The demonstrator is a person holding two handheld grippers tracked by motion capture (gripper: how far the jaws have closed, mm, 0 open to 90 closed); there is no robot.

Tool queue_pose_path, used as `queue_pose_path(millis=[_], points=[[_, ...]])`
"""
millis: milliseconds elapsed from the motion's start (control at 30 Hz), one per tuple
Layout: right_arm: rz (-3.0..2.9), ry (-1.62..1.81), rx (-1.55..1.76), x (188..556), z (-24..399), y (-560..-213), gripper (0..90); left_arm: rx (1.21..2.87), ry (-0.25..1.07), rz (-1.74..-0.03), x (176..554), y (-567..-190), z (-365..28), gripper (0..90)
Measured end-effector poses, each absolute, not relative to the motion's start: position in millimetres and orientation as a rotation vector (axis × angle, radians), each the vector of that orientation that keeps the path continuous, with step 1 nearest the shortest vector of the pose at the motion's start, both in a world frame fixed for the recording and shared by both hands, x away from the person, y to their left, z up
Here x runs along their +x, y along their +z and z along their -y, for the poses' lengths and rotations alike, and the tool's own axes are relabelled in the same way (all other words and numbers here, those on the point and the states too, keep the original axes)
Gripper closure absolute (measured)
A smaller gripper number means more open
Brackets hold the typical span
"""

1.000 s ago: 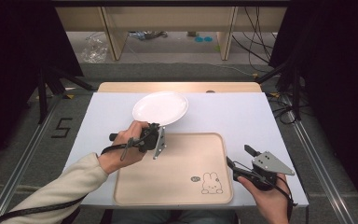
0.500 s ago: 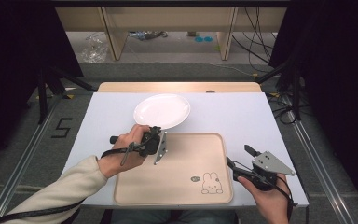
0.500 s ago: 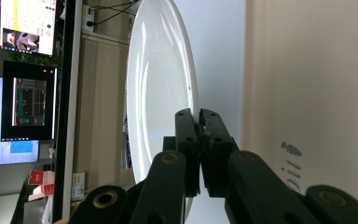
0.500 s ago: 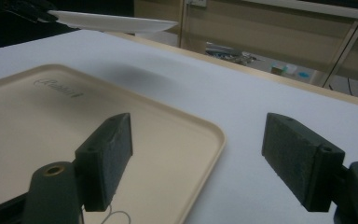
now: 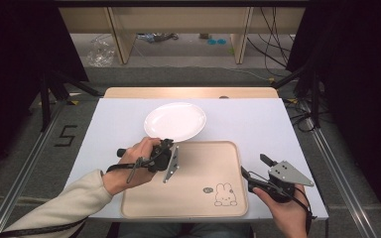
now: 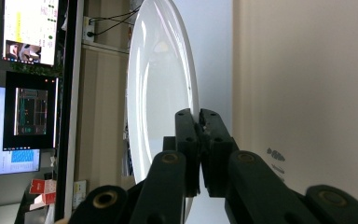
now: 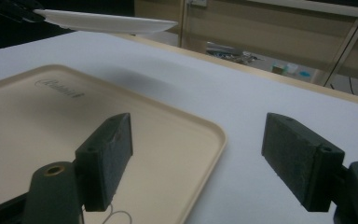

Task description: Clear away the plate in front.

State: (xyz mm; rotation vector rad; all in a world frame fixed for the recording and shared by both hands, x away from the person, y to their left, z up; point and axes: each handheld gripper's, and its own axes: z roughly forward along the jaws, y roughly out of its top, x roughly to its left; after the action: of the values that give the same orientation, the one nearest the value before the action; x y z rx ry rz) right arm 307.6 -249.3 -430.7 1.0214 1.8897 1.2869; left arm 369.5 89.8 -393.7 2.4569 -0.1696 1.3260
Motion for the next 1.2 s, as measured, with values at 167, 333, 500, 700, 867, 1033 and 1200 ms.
queue_pose_path(millis=[167, 333, 500, 700, 867, 1033, 1200], points=[[-1.891, 1.288, 1.021, 308, 249, -431, 25.7, 2.451, 1.319, 0.168, 365, -392, -91, 86.7], [-1.900, 1.285, 1.021, 307, 249, -430, 25.8, 2.448, 1.316, 0.172, 361, -391, -92, 86.7], [-1.899, 1.286, 1.022, 307, 249, -430, 25.8, 2.445, 1.318, 0.171, 356, -390, -92, 86.7], [-1.900, 1.281, 1.022, 307, 249, -430, 26.0, 2.445, 1.316, 0.185, 351, -390, -93, 86.8], [-1.899, 1.284, 1.022, 307, 249, -430, 25.9, 2.439, 1.316, 0.197, 346, -390, -94, 86.8], [-1.899, 1.284, 1.022, 307, 249, -430, 26.0, 2.438, 1.314, 0.210, 342, -390, -95, 86.8], [-1.899, 1.281, 1.023, 307, 249, -430, 25.9, 2.440, 1.304, 0.220, 337, -390, -95, 86.8]])
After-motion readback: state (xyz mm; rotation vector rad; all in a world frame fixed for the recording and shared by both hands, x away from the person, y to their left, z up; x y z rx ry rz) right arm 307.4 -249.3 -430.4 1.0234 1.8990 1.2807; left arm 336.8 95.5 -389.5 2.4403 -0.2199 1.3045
